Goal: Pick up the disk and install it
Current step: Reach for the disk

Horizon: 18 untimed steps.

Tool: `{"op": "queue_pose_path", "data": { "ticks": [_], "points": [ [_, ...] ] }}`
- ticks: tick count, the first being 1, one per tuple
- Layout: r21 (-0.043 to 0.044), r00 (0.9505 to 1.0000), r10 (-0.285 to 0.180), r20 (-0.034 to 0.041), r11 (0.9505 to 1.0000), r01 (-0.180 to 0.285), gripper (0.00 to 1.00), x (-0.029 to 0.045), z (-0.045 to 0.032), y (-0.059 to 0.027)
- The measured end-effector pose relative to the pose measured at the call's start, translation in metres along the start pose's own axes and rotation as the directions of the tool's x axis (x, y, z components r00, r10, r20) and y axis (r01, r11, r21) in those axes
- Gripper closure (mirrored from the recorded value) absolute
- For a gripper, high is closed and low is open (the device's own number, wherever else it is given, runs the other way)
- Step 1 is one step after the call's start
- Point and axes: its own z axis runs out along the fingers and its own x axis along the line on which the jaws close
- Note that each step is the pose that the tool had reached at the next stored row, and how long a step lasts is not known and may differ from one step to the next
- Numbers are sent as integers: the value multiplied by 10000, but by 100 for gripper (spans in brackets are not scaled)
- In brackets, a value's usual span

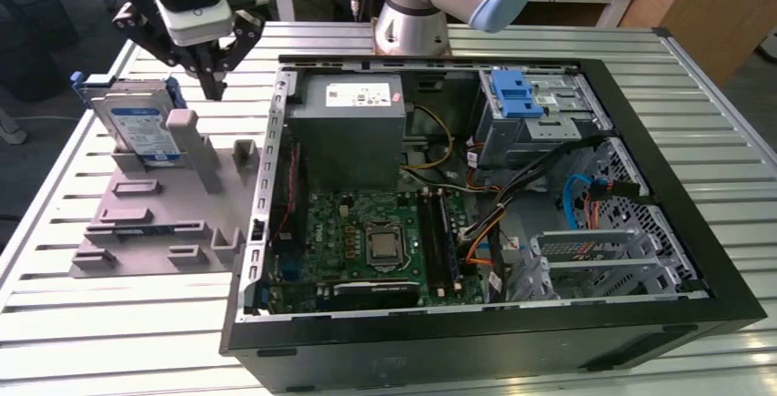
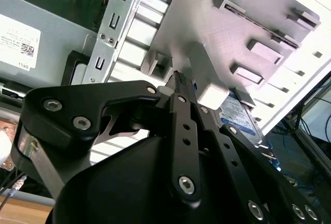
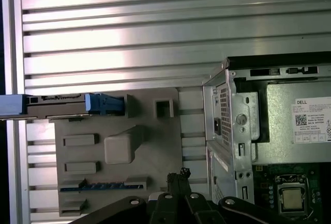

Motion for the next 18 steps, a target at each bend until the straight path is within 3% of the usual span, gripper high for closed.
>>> {"op": "queue_pose_path", "data": {
  "ticks": [18],
  "points": [
    [4,10000,3,-58,10000,-3,89,112,30,-10]
  ]
}}
